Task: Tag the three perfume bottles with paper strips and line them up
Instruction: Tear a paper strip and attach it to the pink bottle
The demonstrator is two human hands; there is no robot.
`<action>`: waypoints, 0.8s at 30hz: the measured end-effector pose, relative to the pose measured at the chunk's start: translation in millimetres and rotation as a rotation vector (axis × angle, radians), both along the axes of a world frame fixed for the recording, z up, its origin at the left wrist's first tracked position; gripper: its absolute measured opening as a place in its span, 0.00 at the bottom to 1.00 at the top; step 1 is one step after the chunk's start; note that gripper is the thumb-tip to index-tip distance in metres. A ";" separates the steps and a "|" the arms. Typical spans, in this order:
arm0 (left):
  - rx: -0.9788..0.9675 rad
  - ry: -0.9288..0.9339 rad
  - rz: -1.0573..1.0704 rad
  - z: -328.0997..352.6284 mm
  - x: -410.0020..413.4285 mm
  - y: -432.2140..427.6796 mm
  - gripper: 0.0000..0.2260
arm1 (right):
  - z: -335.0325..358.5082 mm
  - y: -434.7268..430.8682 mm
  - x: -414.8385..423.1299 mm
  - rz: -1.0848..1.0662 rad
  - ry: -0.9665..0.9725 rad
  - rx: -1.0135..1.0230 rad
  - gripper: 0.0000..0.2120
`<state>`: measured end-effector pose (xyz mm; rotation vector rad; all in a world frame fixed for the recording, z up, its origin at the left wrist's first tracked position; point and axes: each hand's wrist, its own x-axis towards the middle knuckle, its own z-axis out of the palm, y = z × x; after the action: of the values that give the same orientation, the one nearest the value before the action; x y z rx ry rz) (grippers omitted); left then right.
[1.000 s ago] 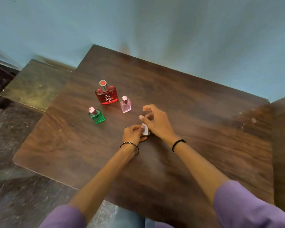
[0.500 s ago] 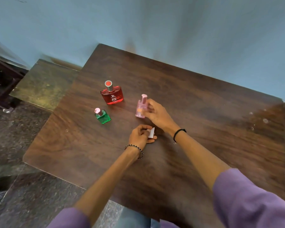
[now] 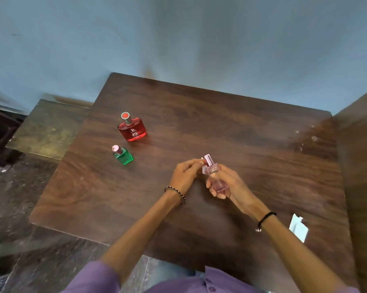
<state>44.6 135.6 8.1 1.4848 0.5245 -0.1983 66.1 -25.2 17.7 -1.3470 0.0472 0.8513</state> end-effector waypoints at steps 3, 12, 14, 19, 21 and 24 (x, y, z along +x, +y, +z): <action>-0.076 0.000 -0.002 10.5 2.0 -6.2 0.09 | 2.9 -2.0 -4.7 -0.045 0.022 0.065 0.09; -0.106 -0.098 0.078 33.1 6.3 -9.7 0.10 | 12.5 -3.0 -15.1 0.039 -0.167 -0.018 0.10; -0.079 -0.097 0.139 37.1 8.8 -5.9 0.11 | 14.6 -4.8 -18.5 0.049 -0.187 -0.031 0.11; -0.034 -0.061 0.122 43.9 10.0 3.1 0.14 | 20.3 -10.6 -23.6 0.006 -0.112 0.071 0.12; -0.035 -0.061 0.113 44.2 7.5 3.1 0.15 | 21.8 -12.6 -24.0 -0.017 -0.079 0.149 0.15; -0.037 -0.064 0.101 44.0 4.6 0.0 0.15 | 24.4 -14.6 -22.9 -0.041 0.001 0.283 0.16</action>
<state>49.1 135.6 52.1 1.4201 0.5399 -0.0811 43.3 -39.7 42.1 -1.0766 -0.0440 0.7923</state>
